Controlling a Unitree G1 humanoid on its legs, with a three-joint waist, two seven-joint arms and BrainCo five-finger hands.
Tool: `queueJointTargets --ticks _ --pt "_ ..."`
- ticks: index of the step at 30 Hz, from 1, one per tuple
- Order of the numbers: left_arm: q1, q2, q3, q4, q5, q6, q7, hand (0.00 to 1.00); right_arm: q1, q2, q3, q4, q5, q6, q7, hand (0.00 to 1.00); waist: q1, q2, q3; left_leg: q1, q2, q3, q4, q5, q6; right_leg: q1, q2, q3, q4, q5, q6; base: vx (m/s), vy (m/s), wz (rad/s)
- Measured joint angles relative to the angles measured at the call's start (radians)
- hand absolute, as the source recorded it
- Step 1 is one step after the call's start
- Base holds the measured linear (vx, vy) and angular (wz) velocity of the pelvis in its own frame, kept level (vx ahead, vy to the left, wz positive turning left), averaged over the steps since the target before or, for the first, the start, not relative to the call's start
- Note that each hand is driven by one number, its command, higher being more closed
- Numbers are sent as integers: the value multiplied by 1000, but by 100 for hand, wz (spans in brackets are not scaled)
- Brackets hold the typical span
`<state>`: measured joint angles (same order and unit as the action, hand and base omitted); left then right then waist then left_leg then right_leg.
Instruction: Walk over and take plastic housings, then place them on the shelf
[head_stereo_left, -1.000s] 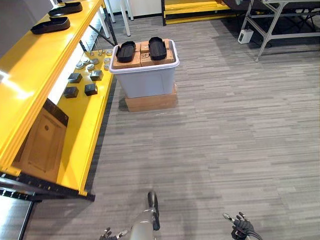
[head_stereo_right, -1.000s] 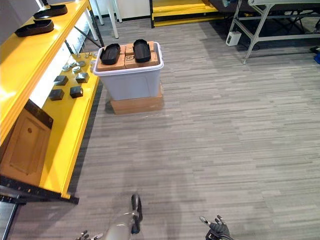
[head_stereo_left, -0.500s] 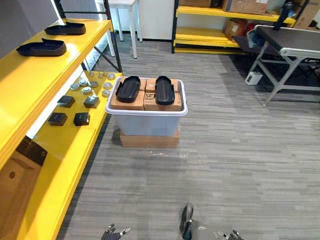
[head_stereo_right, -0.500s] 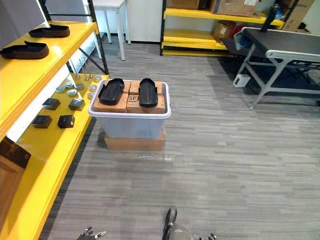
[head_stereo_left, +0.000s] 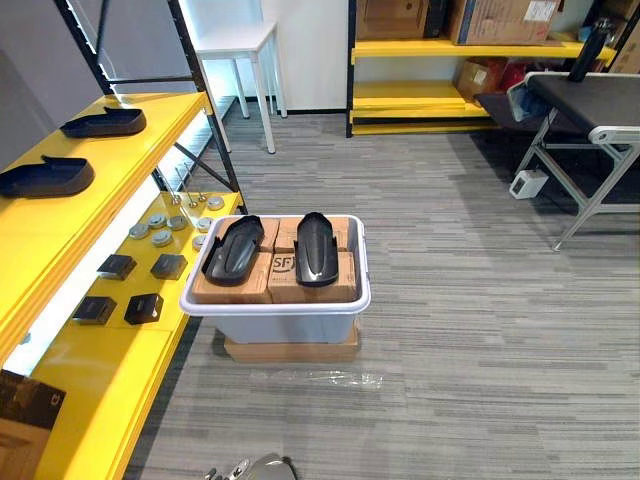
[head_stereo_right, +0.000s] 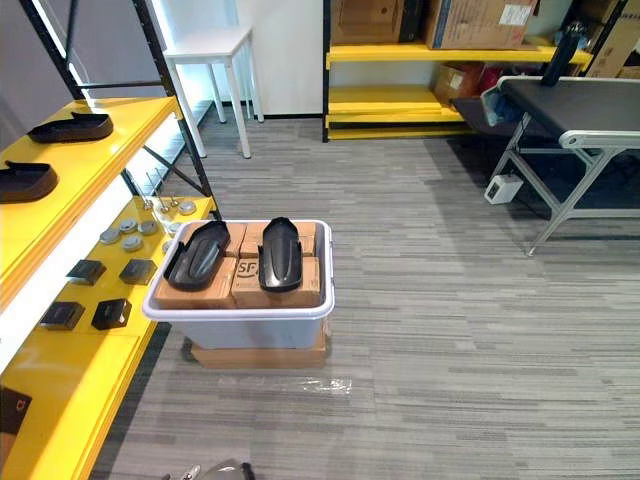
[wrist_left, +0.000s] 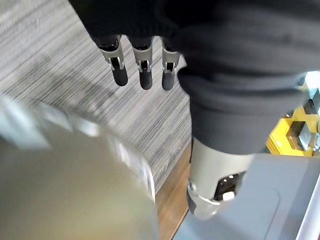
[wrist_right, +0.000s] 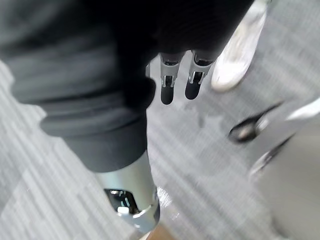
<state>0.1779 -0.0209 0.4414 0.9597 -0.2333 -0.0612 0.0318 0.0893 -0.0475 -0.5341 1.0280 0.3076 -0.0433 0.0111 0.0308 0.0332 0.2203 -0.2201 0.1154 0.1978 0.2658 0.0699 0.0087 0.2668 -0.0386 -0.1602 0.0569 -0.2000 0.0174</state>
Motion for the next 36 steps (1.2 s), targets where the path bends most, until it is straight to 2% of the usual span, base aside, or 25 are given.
queueJointTargets --ticks 1,2,3,4,5,6,7,9,11,13,14,15,16,17,19,20,21,25,28,33,36 --pt "0 30 -10 5 2 3 1 0 3 18 37 -14 1 0 0 0 -8 -36 -16 9 -33 -5 -6 -21 -2 12 -33 -1 -1 6 12 552 166 29" --pt "-11 50 -40 5 2 4 0 0 8 23 49 -37 1 0 0 0 -15 -48 -21 -4 -50 -21 14 -58 7 -8 -48 -1 56 4 16 531 156 50" --pt "-15 54 -50 7 4 5 -1 0 1 22 51 -42 1 0 0 0 -14 -48 -20 -2 -52 -24 24 -76 8 -30 -54 4 113 -1 24 548 192 34" --pt "-16 58 -68 9 6 5 0 0 0 22 72 -81 0 0 -4 0 -10 -49 -19 21 -55 -28 30 -108 14 -85 -67 10 270 -5 33 493 181 9" --pt "-16 72 -91 12 9 8 -1 0 0 23 112 -130 -2 -1 -5 0 -13 -55 -15 65 -64 -30 11 -133 17 -173 -100 11 493 16 116 485 159 12" --pt "-16 86 -122 11 18 12 -1 0 -1 23 146 -168 -3 -2 -5 0 -17 -54 -10 96 -70 -33 -1 -145 21 -242 -126 16 658 34 159 387 64 18" --pt "-20 98 -155 5 23 15 0 0 -4 22 168 -200 -4 -2 -5 0 -18 -58 -8 126 -72 -36 -10 -153 23 -302 -146 8 780 33 158 310 19 16" --pt "-24 109 -194 -18 23 15 0 0 -18 22 208 -251 -4 -3 -7 0 -19 -57 -6 182 -72 -51 -49 -158 24 -392 -184 -42 898 10 130 351 -2 27" --pt "-30 105 -197 -54 22 14 1 0 -17 21 235 -301 -17 -5 -12 0 -26 -51 1 228 -58 -88 -84 -156 20 -435 -191 -76 828 -25 117 359 -89 54" --pt "-28 100 -197 -76 20 12 4 0 -9 22 262 -364 -48 -9 -15 0 -29 -50 1 250 -27 -121 -103 -158 -8 -443 -152 -47 560 -39 115 342 -185 60" --pt "-29 105 -201 -78 20 9 4 0 4 25 268 -422 -50 -12 -18 0 -32 -68 -9 243 -27 -133 -108 -160 -33 -436 -125 25 333 6 116 296 -240 55" --pt "-27 113 -204 -78 20 8 4 0 16 27 269 -450 -57 -17 -21 0 -32 -91 -15 240 -41 -142 -113 -164 -47 -432 -127 65 227 82 113 295 -301 59" --pt "-39 99 -196 -67 19 8 9 0 15 14 267 -487 -97 -24 -36 0 -34 -83 -3 254 -27 -167 -122 -180 -80 -421 -115 61 210 176 77 268 -299 37" --pt "-27 85 -195 -75 19 4 6 0 27 4 271 -525 -127 -25 -47 0 -30 -69 -9 248 -5 -163 -128 -176 -87 -405 -90 54 176 179 75 233 -278 20" --pt "-14 66 -193 -74 20 -4 8 0 42 2 273 -615 -178 -29 -62 0 -28 -34 -22 250 45 -158 -157 -179 -93 -378 -39 34 102 200 45 188 -228 -2" --pt "-14 60 -193 -75 19 -6 8 0 46 1 281 -666 -206 -36 -67 0 -28 -27 -21 249 57 -160 -170 -168 -112 -374 -25 27 81 204 38 146 -180 7" --pt "-15 57 -194 -76 19 -9 8 0 49 0 289 -696 -219 -41 -70 0 -27 -27 -19 247 62 -165 -179 -168 -112 -370 -18 18 66 207 34 99 -109 12" --pt "-31 56 -212 -77 21 -28 9 0 -17 -1 329 -747 -253 -53 -93 0 -12 -20 11 212 51 -182 -183 -164 -124 -371 -26 4 21 230 39 36 18 17" --pt "-63 67 -240 -78 22 -33 13 0 -142 -3 371 -745 -284 -55 -125 0 -8 -10 73 164 27 -207 -141 -164 -123 -375 -49 -19 -2 250 47 -52 82 26" --pt "-125 81 -277 -94 17 -39 49 0 -454 -50 449 -680 -287 -56 -193 0 46 30 203 53 22 -240 -59 -172 -116 -434 -53 -39 -1 281 38 -120 38 15" --pt "-127 97 -316 -94 1 -42 59 0 -556 -57 480 -633 -287 -56 -225 0 52 39 219 -2 22 -246 -40 -172 -116 -482 -52 -38 4 291 35 -105 18 -1"
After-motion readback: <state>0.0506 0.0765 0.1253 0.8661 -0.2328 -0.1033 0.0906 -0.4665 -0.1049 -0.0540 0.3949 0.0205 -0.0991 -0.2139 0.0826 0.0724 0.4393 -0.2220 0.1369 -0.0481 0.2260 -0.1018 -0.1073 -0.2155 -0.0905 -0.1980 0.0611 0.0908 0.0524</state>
